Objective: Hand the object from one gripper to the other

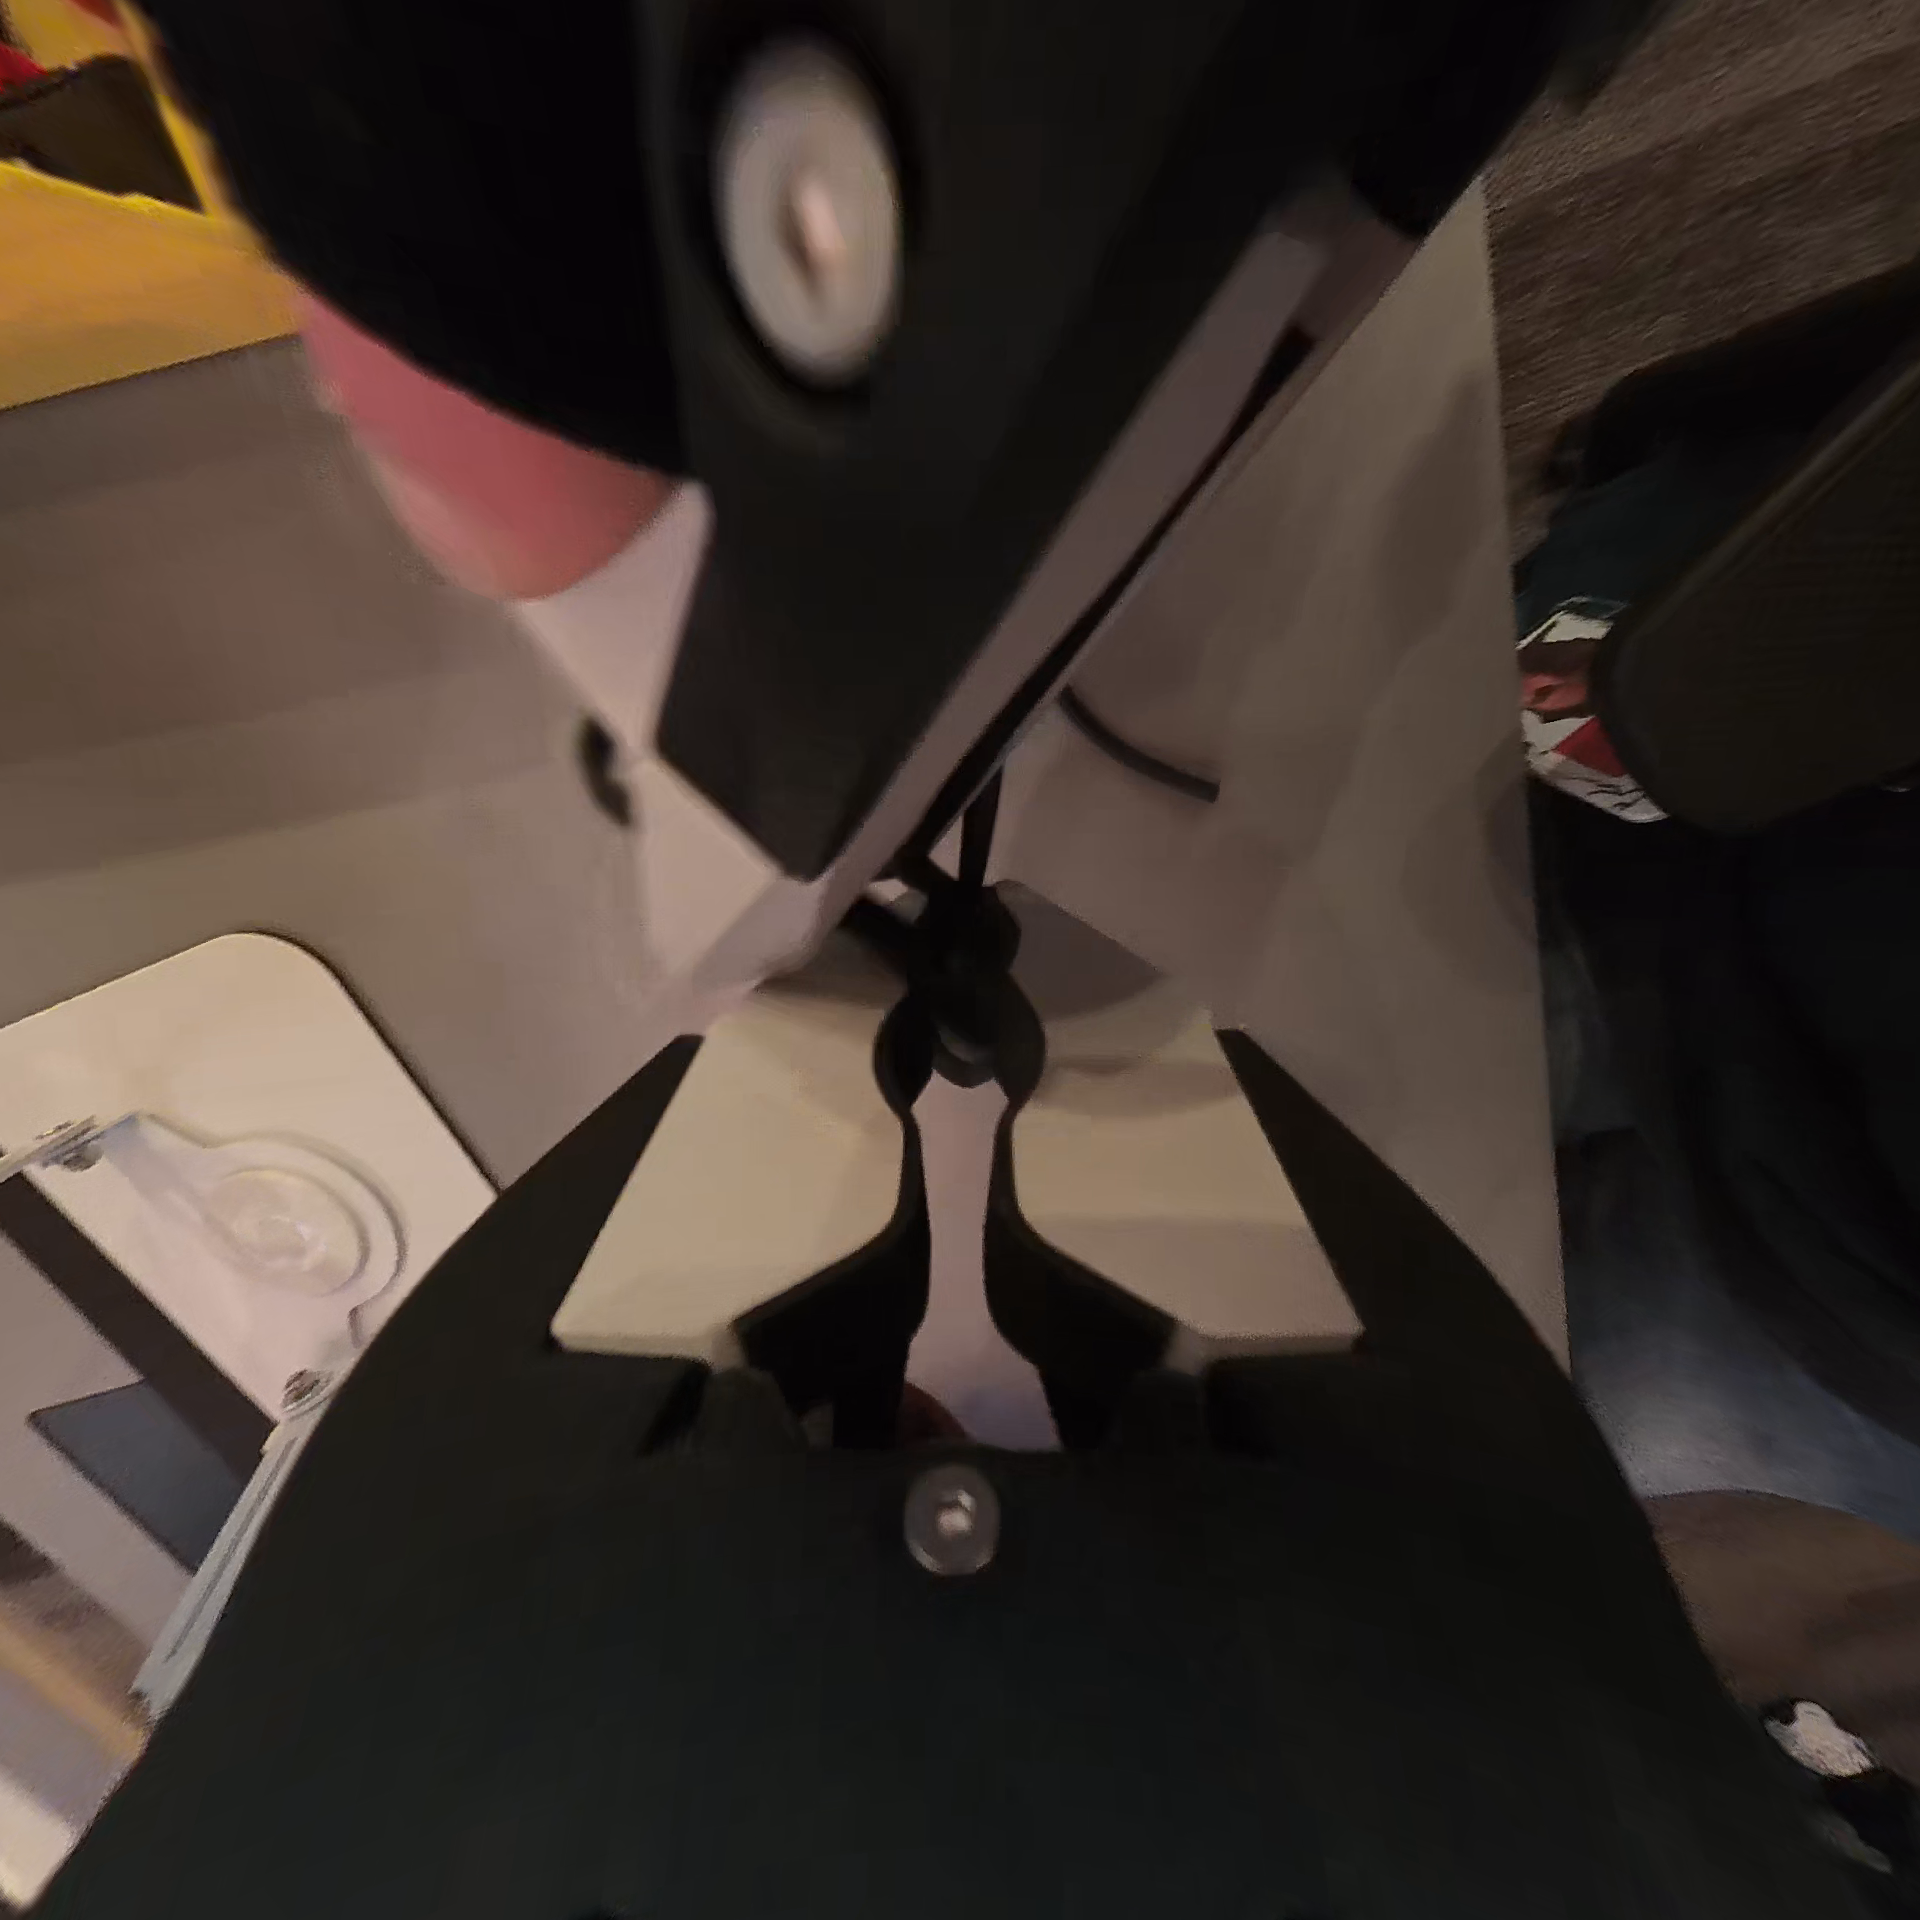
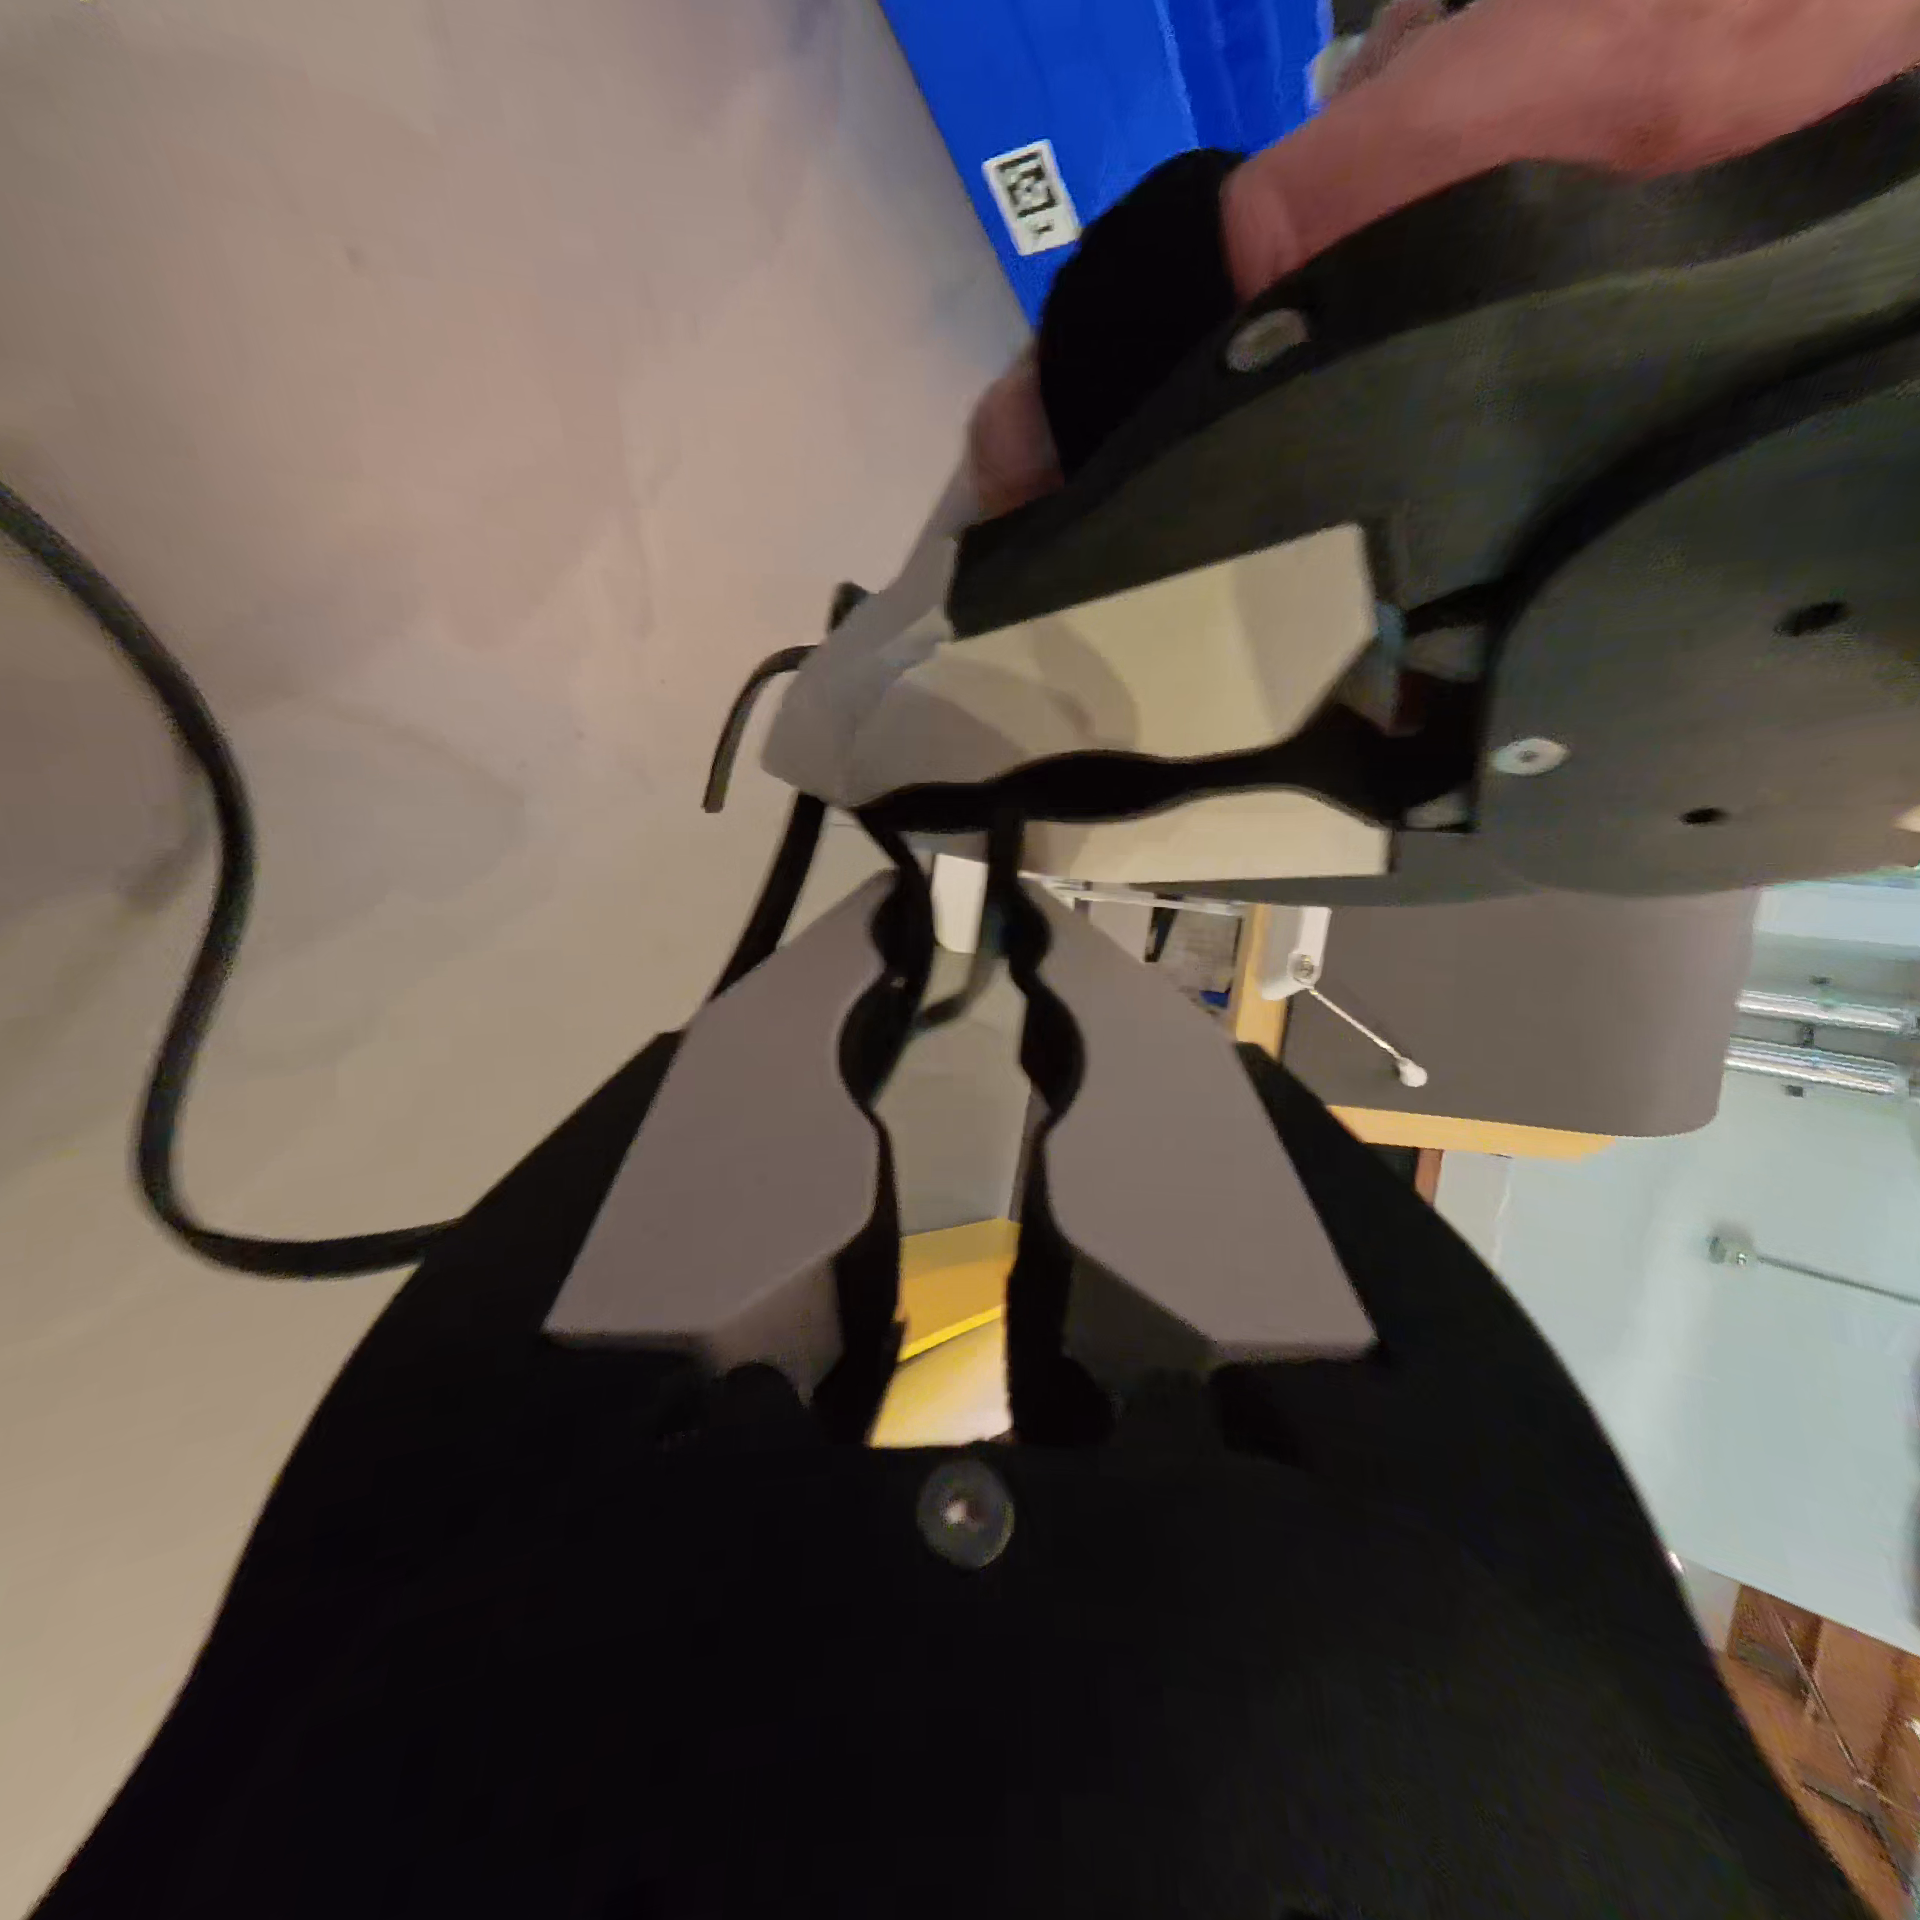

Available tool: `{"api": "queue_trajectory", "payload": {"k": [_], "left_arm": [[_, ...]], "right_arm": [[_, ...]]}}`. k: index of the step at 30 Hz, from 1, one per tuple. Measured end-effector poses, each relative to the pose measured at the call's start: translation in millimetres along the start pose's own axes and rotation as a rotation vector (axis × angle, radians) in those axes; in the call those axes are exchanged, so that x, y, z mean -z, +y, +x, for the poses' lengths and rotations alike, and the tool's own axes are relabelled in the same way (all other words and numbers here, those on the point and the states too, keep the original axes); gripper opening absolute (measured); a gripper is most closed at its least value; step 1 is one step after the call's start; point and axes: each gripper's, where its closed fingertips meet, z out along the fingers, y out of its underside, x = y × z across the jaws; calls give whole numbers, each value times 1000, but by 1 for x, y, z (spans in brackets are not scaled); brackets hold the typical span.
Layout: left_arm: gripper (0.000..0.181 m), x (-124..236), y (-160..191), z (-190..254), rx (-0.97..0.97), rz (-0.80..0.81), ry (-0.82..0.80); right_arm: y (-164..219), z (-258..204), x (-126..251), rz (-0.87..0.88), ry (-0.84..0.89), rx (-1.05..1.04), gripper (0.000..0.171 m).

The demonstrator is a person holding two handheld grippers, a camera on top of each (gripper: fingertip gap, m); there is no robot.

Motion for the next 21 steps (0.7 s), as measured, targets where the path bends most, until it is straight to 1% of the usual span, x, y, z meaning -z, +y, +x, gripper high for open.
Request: {"api": "queue_trajectory", "payload": {"k": [1, 2, 5, 11, 15, 18, 21], "left_arm": [[5, 1, 0, -2, 0, -4, -17], [5, 2, 1, -5, 2, -10, -30], [5, 4, 0, -9, 12, 12, -43], [6, 9, -4, -21, 31, 72, -121], [6, 14, -5, -28, 16, 116, -196], [6, 18, -6, -35, -1, 141, -299], [5, 23, -6, -42, -42, 157, -434]], "right_arm": [[2, -1, -1, -15, 0, 1, 5], [3, 0, -2, -24, 8, 0, 4], [6, 1, -1, -28, 1, -45, 2], [15, 4, -2, -19, -14, -185, 2], [17, 5, -4, 22, -33, -319, 1], [17, 5, -6, 79, -68, -467, 1], [14, 4, -7, 174, -129, -656, 1]]}}
